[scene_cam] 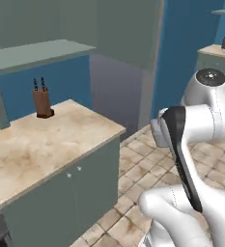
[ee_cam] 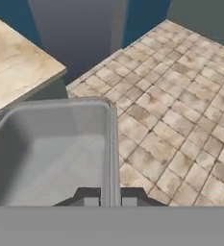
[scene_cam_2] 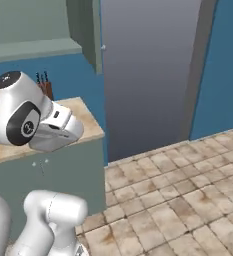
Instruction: Retrieve the tupperware and aluminum foil from the cabinet and place them on the dining counter near the plate with potato and mushroom to prepare for storing leftovers.
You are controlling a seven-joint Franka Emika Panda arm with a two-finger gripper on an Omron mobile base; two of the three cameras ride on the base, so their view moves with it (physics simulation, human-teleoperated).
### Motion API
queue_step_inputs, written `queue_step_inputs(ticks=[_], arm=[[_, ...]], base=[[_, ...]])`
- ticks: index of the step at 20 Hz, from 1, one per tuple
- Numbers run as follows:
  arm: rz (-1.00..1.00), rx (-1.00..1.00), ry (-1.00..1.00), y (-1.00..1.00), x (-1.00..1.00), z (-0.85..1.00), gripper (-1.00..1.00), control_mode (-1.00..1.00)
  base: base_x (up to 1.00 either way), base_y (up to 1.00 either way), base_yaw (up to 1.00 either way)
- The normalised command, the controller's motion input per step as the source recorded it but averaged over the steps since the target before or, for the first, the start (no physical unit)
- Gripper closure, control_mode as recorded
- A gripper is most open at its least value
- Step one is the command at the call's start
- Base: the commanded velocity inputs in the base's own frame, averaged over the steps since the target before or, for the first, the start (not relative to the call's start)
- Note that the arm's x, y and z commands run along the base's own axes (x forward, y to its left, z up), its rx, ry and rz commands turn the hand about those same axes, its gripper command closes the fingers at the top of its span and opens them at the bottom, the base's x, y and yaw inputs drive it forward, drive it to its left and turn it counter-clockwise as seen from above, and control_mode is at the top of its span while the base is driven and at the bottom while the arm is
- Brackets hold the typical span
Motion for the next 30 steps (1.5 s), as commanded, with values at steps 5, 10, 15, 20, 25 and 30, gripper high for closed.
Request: queue_step_inputs(ticks=[5,10,15,20,25,30], arm=[[0.0,0.0,0.0,0.0,0.0,0.0,1.0,1.0],[0.0,0.0,0.0,0.0,0.0,0.0,1.0,1.0],[0.0,0.0,0.0,0.0,0.0,0.0,1.0,1.0],[0.0,0.0,0.0,0.0,0.0,0.0,1.0,1.0],[0.0,0.0,0.0,0.0,0.0,0.0,1.0,1.0],[0.0,0.0,0.0,0.0,0.0,0.0,1.0,1.0]], base=[[0.0,-0.06,-0.93],[0.0,-0.17,-0.88],[0.0,-0.06,-0.88],[0.05,-0.02,-0.82],[0.31,0.0,-0.75],[0.73,0.1,-0.61]])
